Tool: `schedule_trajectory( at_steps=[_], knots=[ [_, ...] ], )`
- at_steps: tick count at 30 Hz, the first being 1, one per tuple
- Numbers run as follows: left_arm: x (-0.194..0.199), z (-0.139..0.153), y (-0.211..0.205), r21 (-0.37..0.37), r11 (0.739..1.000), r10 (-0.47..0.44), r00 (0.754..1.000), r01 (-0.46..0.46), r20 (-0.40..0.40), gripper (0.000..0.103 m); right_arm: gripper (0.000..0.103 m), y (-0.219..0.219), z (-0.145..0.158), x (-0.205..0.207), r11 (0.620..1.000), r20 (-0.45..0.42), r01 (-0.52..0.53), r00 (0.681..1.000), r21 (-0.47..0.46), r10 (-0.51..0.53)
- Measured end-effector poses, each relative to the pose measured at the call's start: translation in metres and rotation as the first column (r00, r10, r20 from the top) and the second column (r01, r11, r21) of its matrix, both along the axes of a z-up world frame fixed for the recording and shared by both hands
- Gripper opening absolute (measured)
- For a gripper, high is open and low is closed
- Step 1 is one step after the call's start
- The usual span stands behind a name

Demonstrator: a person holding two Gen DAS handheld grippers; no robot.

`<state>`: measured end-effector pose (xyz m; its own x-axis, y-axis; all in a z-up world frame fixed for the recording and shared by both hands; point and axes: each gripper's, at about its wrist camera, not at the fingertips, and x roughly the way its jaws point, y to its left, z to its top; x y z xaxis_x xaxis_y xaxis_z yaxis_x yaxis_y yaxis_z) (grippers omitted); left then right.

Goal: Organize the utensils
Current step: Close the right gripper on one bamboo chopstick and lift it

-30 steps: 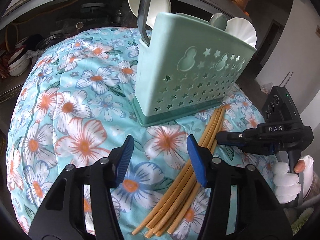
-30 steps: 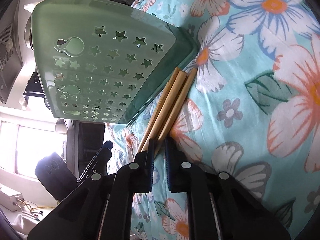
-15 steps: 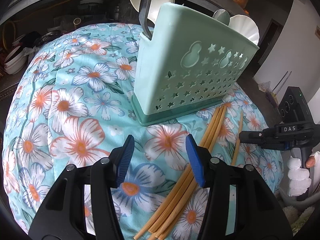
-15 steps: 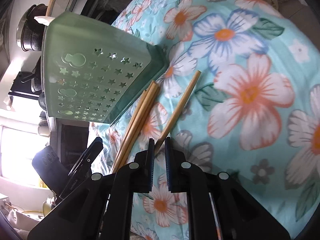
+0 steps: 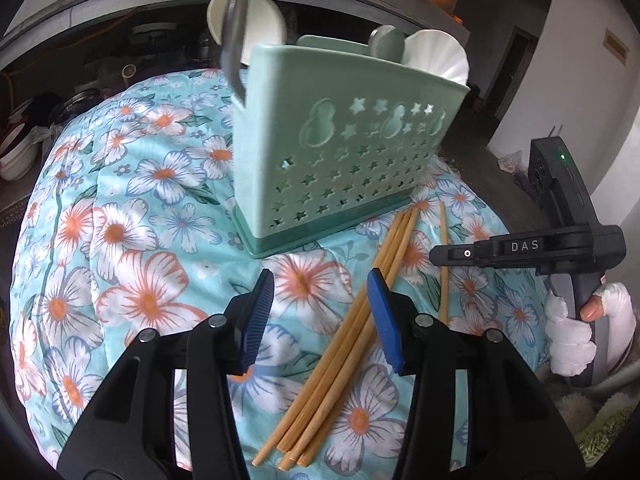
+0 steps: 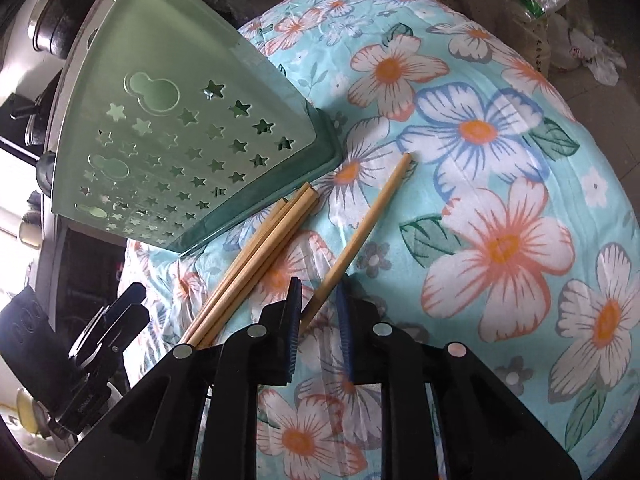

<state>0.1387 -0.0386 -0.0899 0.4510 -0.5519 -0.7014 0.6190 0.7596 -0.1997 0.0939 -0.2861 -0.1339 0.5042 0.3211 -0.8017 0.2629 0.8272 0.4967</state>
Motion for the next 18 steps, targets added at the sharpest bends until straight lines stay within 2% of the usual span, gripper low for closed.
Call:
schedule_trajectory(
  at_steps=[5,8,13,18],
  knots=[
    [-0.021,-0.001,-0.031,0.105,0.987,-0.132,0.988,0.123,0.083,0.033,0.016,-0.009,0.004,-0.015,0.999,-0.005,0.02,1.0,-0.049,-0.021],
    [-0.034,-0.005,-0.05,0.168,0.967,-0.215,0.969,0.194,0.121,0.028,0.016,-0.021,0.0,-0.026,0.999,-0.005,0.049,0.999,-0.018,-0.05],
    [-0.04,-0.017,-0.076,0.302,0.926,-0.288,0.942,0.228,0.171,0.015,0.016,-0.029,-0.007,-0.027,0.998,0.006,0.058,0.998,-0.003,-0.058],
    [-0.038,-0.026,-0.086,0.366,0.904,-0.305,0.933,0.221,0.189,0.011,0.016,-0.029,-0.007,-0.024,0.998,0.013,0.056,0.998,0.014,-0.056]
  ],
)
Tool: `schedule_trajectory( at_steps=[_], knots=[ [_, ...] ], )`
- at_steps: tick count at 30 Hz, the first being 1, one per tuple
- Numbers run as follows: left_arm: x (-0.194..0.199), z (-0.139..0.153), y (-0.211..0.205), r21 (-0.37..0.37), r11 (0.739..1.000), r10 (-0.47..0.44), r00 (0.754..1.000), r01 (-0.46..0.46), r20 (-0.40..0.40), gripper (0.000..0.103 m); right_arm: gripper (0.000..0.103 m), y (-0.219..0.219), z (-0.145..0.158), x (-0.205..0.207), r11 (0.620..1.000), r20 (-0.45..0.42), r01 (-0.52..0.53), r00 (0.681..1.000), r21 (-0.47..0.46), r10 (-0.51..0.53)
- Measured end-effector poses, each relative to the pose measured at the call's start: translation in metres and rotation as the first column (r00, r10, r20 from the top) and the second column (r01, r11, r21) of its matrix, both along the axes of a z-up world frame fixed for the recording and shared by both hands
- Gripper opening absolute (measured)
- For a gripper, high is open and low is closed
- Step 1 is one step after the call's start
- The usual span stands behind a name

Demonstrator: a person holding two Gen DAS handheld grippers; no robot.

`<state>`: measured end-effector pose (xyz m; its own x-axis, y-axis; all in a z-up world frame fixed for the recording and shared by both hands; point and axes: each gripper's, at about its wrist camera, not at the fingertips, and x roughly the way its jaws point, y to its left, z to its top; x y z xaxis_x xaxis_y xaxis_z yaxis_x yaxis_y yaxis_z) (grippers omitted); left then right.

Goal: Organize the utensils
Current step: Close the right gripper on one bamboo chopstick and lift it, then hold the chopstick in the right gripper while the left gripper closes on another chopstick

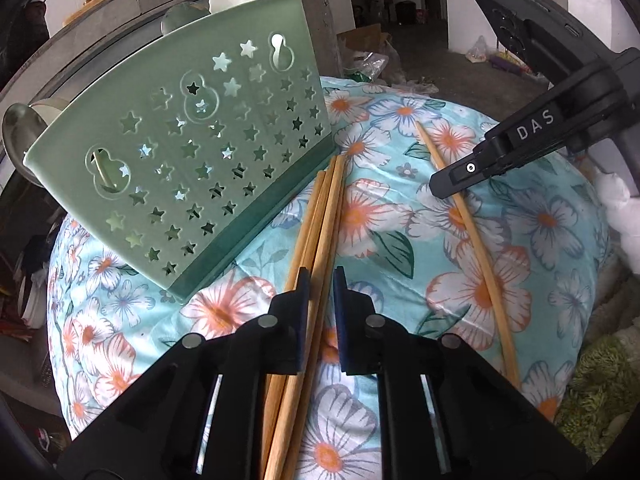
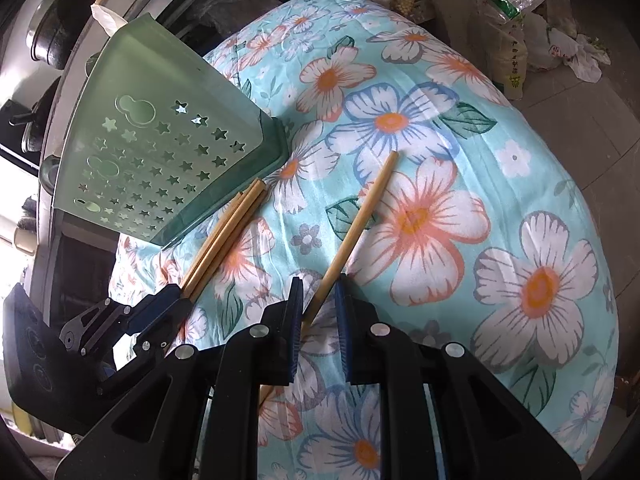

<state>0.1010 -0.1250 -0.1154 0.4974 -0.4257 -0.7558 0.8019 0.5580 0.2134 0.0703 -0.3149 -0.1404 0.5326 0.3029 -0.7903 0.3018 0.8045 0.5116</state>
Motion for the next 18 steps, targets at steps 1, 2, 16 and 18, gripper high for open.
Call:
schedule_trajectory(
  at_steps=[1,2,16,18],
  knots=[
    [0.002,-0.001,-0.002,0.007,1.0,0.006,1.0,-0.006,-0.004,0.011,0.016,-0.003,-0.001,-0.004,1.0,0.002,-0.002,1.0,0.002,0.002],
    [0.004,-0.002,-0.002,0.009,1.0,0.013,1.0,-0.013,-0.009,0.01,0.016,-0.003,-0.001,-0.004,1.0,0.005,-0.004,1.0,0.004,0.004],
    [-0.002,0.009,-0.006,-0.015,1.0,0.004,0.997,-0.006,-0.074,0.006,0.016,-0.008,-0.004,-0.006,0.999,0.03,-0.023,0.999,0.032,0.022],
    [-0.003,0.011,-0.006,-0.031,0.999,0.005,0.994,-0.008,-0.113,0.006,0.016,-0.009,-0.004,-0.007,0.999,0.033,-0.026,0.999,0.035,0.025]
  ],
)
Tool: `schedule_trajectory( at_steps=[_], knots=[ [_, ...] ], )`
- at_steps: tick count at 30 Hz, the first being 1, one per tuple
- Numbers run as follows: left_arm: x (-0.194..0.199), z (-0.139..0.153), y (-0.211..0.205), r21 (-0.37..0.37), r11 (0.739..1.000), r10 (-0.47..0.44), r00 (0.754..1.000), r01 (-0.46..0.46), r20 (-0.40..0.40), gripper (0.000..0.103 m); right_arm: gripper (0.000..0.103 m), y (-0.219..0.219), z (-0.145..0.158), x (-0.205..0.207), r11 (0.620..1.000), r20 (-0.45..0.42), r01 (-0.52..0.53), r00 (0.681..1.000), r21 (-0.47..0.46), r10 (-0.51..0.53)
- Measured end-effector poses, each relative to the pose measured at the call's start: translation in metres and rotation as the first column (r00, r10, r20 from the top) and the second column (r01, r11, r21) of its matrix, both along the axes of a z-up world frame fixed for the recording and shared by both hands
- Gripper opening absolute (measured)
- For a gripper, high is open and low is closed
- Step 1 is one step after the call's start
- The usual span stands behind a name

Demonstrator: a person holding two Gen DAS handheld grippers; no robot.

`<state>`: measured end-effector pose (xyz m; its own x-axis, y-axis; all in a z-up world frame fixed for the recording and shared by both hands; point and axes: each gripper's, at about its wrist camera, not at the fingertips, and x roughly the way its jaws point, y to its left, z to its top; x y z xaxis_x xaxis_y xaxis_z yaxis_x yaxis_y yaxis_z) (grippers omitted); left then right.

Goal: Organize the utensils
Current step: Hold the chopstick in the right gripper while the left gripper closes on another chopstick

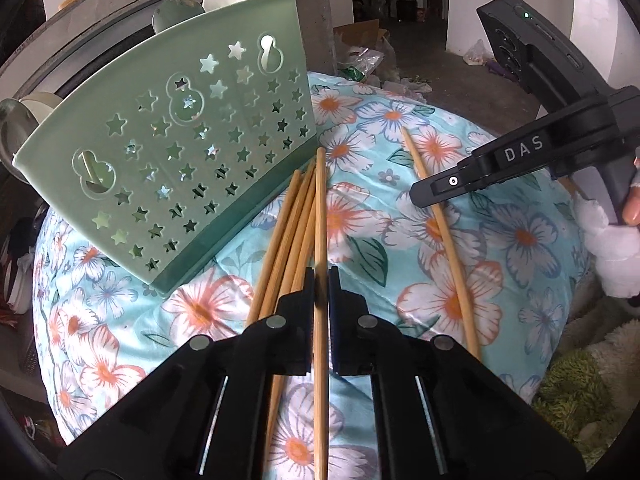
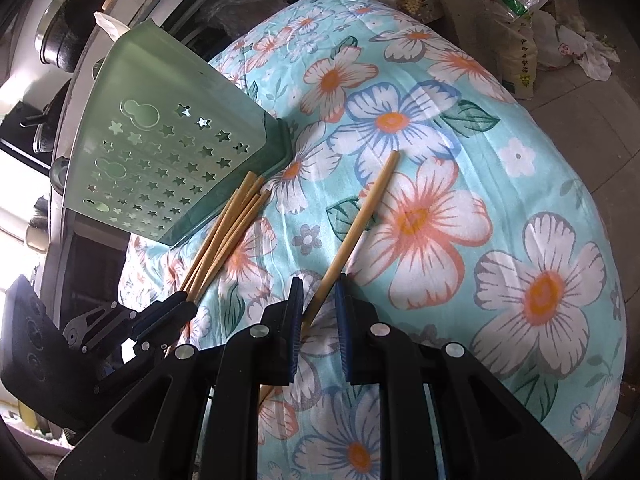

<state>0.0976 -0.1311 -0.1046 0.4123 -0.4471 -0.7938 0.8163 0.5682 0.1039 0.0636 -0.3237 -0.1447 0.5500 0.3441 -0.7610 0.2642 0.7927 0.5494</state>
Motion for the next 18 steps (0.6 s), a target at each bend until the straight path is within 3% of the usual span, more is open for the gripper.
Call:
schedule_trajectory(
  at_steps=[5,10,14,18],
  knots=[
    [-0.007,-0.003,0.0,-0.026,1.0,-0.011,0.993,0.008,-0.116,0.006,0.016,-0.002,0.002,-0.003,1.0,0.001,-0.01,1.0,0.0,0.01],
    [-0.011,-0.012,-0.004,-0.006,1.0,-0.003,0.986,0.002,-0.165,0.006,0.016,-0.011,0.004,-0.009,1.0,-0.005,0.006,1.0,-0.015,-0.006],
    [-0.005,-0.013,-0.01,-0.009,1.0,0.013,0.983,-0.015,-0.185,0.021,0.016,-0.018,0.002,-0.011,1.0,-0.006,0.01,1.0,0.008,-0.01],
    [0.006,-0.011,-0.021,-0.026,0.999,0.02,0.979,-0.026,-0.205,0.023,0.017,-0.022,0.005,-0.01,1.0,0.004,0.019,1.0,0.015,-0.019]
  ],
)
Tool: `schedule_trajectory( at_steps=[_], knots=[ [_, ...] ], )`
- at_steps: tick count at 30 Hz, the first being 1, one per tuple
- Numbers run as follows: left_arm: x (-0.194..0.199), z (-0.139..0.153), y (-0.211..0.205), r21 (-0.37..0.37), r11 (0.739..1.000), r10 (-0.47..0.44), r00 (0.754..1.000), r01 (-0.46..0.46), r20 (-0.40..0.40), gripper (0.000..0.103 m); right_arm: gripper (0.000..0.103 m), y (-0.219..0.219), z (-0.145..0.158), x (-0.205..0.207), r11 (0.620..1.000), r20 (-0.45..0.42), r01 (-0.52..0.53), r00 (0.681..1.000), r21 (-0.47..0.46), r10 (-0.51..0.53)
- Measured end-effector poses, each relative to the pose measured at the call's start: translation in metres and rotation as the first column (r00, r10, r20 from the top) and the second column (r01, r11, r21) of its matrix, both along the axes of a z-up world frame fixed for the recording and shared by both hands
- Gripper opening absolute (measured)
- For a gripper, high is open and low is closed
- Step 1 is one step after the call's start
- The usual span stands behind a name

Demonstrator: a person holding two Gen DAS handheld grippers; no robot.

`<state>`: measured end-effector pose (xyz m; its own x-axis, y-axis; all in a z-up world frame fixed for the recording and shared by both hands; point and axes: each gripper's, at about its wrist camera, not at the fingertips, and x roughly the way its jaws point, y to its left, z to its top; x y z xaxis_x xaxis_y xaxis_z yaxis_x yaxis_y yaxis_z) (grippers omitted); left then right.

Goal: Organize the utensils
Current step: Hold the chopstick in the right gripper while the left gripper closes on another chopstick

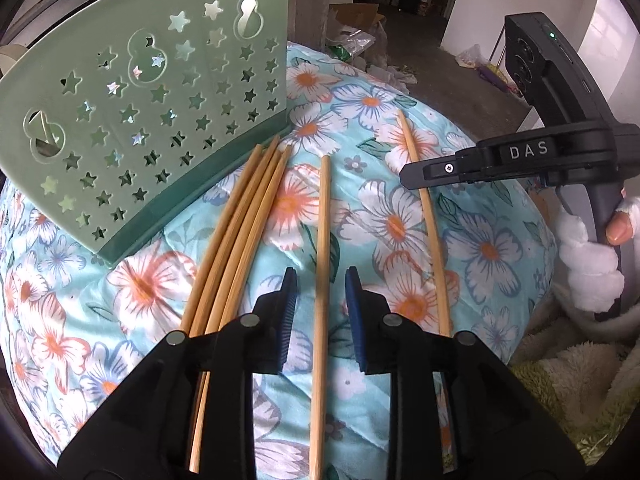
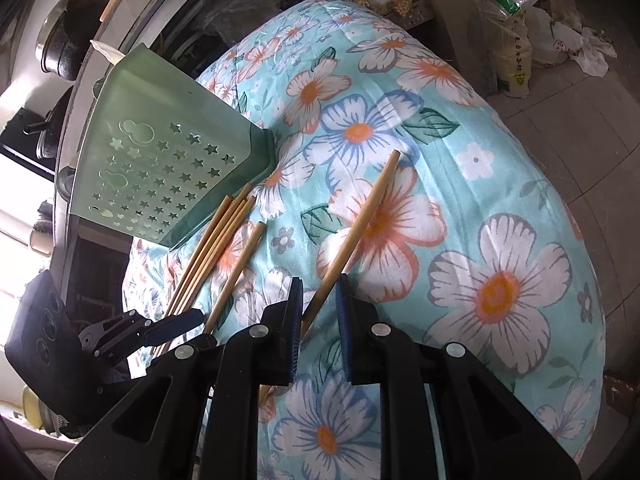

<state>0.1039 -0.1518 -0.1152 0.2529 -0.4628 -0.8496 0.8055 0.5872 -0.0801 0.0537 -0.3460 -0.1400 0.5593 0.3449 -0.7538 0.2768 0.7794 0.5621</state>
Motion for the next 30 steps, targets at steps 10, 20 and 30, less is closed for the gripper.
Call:
schedule_trajectory(
  at_steps=[10,20,30],
  knots=[
    [0.023,-0.006,-0.032,0.002,1.0,0.02,0.999,-0.02,-0.038,0.023,0.019,-0.021,-0.009,0.008,0.994,0.001,0.036,0.999,0.1,-0.036],
    [0.037,-0.008,-0.054,0.004,0.998,0.058,0.997,-0.058,-0.048,0.023,0.027,-0.029,-0.013,0.013,0.983,0.008,0.051,0.999,0.175,-0.053],
    [0.045,-0.01,-0.063,-0.007,0.997,0.071,0.996,-0.072,-0.053,0.022,0.013,-0.021,-0.014,0.009,0.988,-0.018,0.021,1.0,0.153,-0.019]
  ],
)
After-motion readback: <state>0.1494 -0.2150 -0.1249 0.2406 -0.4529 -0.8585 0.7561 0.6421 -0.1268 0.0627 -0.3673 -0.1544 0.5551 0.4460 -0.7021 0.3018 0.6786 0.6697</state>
